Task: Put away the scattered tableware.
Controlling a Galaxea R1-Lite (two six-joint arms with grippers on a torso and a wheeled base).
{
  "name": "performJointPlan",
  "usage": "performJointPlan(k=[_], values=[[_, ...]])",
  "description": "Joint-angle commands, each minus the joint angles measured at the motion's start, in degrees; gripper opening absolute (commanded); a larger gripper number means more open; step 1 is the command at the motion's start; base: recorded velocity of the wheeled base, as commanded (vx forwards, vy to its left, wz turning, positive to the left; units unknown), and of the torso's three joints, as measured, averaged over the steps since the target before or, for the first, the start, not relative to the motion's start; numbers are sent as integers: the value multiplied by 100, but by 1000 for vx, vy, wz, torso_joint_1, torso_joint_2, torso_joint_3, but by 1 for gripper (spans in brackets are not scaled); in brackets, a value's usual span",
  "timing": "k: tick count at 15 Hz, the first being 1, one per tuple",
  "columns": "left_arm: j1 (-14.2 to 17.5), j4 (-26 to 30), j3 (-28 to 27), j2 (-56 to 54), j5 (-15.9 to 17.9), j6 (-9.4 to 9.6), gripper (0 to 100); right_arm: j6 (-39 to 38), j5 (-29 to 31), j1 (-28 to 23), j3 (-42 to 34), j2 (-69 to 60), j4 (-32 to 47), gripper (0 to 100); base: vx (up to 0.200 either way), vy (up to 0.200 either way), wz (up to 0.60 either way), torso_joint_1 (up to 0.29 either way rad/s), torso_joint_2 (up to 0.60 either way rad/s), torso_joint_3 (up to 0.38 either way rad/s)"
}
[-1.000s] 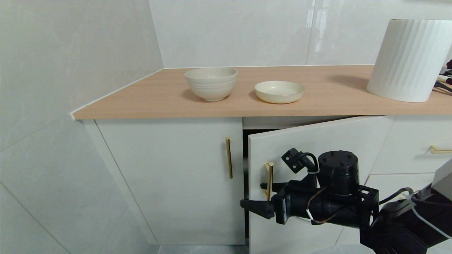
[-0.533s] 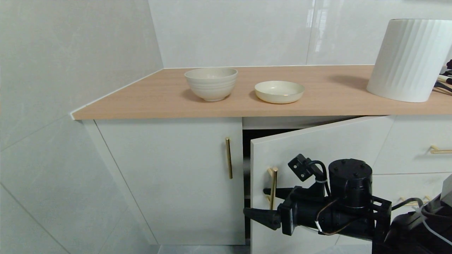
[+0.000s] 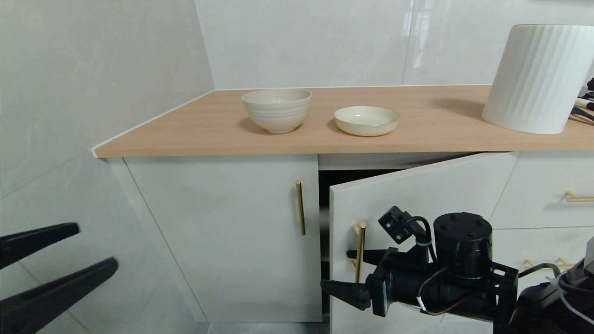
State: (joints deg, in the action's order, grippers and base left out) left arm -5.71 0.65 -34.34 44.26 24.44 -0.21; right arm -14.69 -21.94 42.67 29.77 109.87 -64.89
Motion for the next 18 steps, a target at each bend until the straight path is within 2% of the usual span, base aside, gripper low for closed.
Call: performJointPlan(k=[1,2,5,6,7,8,9,12,14,15,16,18], values=[[-1205,-908,-486,2157,166,-375,0,1,-21,5,-6,-54,-6,100,0,0,0,0,0,0],[-1469,-1313,-495,2596,157,-480,0,1,-12,5,-6,-54,-6,100,0,0,0,0,0,0],[-1706,-2174,-495,3405,157,-498,0,-8,-21,5,-6,-63,-6,100,0,0,0,0,0,0],[-1732,-2464,-459,3607,157,-559,0,-8,-21,5,-6,-63,-6,100,0,0,0,0,0,0],[-1785,-2675,-451,3756,166,-726,0,-8,-21,14,-6,-63,-6,100,0,0,0,0,0,0],[-1794,-2754,-451,3827,166,-814,0,-8,-29,14,-6,-63,-6,100,0,0,0,0,0,0],[-1855,-3123,-451,4213,193,-1069,0,-8,-21,14,-6,-71,-6,100,0,0,0,0,0,0],[-2084,-3624,-363,5303,193,-1078,0,-34,-29,93,-6,-133,3,100,0,0,0,0,0,0],[-2207,-4178,-380,5778,193,-1131,0,-34,-91,93,3,-124,12,100,0,0,0,0,0,0],[-2356,-4740,-477,6226,201,-1280,0,-52,-152,93,3,-133,12,100,0,0,0,0,0,0],[-2391,-5162,-574,6560,201,-1342,0,-52,-161,93,3,-142,12,100,0,0,0,0,0,0],[-2400,-5611,-670,6903,201,-1342,0,-52,-161,93,3,-142,12,100,0,0,0,0,0,0]])
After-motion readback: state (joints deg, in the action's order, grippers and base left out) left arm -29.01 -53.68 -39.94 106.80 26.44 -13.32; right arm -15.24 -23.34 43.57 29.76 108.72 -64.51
